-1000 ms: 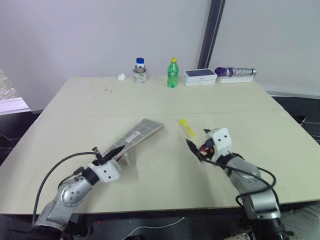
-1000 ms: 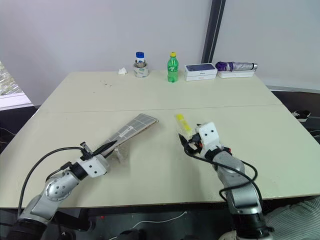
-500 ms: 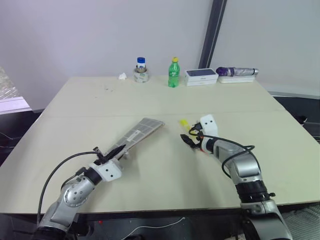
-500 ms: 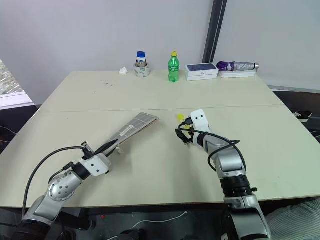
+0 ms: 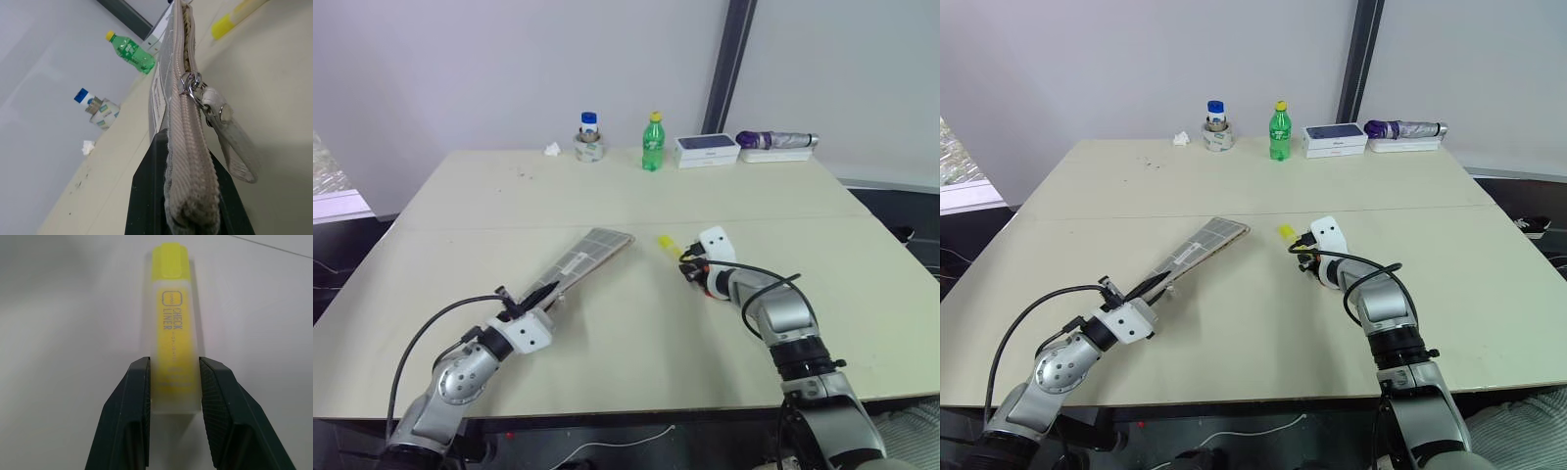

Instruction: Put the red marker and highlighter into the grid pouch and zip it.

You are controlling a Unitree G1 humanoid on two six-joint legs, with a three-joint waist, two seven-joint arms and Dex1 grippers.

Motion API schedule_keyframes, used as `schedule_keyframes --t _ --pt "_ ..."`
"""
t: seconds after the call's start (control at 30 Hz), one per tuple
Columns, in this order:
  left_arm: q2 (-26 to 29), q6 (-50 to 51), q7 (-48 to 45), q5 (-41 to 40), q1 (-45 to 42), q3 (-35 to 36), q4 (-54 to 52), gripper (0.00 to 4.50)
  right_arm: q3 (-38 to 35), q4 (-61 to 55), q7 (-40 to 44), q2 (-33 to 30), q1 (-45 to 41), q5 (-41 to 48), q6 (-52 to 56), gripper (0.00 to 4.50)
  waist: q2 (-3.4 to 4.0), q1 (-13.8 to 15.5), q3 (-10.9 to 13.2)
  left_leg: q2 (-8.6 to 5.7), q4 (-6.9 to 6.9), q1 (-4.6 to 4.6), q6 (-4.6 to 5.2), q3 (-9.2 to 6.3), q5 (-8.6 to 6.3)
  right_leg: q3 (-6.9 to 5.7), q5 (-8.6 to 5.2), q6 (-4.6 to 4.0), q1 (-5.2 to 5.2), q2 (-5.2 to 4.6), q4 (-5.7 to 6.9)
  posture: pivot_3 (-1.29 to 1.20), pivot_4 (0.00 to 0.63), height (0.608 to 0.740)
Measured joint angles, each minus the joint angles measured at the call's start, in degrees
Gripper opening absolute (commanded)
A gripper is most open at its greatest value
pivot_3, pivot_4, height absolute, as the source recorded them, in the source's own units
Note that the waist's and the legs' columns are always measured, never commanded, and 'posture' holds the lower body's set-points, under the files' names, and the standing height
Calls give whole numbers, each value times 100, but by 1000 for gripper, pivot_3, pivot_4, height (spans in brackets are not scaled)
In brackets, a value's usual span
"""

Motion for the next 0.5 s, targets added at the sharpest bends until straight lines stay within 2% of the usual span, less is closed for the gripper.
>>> schedule_keyframes --t 0.2,0.33,0.5 --pt "-24 9 -1 -1 -77 -13 2 0 -64 -438 351 -208 5 187 -426 857 1 9 0 0 0 -2 0 0 0 -1 0 0 -1 0 -1 0 150 740" --pt "-71 36 3 -2 -134 -15 33 0 -40 -811 1153 -822 403 301 -1066 857 -1 29 1 -4 1 -3 1 -1 -1 -3 0 0 3 -3 -7 0 150 740" --pt "-201 271 47 0 -179 -9 60 0 -6 -1558 1897 -1148 993 621 -1108 857 -1 -12 1 1 -3 -1 1 -1 0 -2 0 0 1 2 -4 0 150 740"
